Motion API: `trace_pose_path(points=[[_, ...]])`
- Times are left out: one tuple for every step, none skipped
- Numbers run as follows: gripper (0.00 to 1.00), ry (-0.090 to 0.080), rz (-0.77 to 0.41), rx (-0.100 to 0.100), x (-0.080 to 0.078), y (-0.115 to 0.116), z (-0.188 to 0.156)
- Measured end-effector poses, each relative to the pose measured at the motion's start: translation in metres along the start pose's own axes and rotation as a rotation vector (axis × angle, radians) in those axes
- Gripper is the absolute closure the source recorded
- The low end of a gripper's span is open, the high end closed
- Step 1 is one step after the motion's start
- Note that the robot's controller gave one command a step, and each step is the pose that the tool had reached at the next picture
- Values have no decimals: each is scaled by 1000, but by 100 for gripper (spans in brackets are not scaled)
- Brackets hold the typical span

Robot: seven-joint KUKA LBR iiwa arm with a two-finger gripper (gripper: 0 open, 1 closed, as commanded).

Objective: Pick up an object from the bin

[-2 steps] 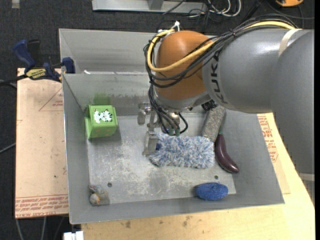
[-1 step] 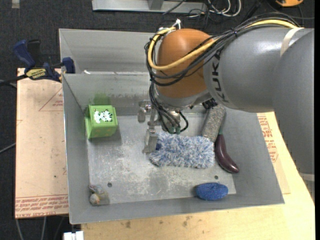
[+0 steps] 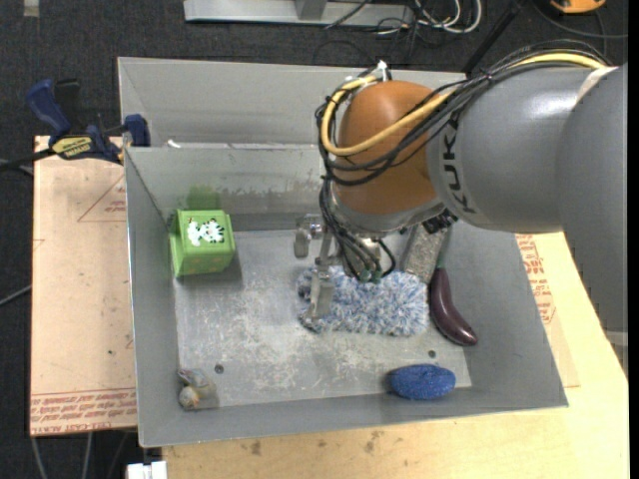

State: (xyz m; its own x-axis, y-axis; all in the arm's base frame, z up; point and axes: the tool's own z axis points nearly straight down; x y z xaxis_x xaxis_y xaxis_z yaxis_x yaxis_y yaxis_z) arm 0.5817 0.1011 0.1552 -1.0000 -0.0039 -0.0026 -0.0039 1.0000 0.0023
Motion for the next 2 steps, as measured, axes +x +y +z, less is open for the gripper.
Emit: trace_pose_path(points=[[0,3,-3,2,9,-28,13],[0,1,69,1,18,-64,29]])
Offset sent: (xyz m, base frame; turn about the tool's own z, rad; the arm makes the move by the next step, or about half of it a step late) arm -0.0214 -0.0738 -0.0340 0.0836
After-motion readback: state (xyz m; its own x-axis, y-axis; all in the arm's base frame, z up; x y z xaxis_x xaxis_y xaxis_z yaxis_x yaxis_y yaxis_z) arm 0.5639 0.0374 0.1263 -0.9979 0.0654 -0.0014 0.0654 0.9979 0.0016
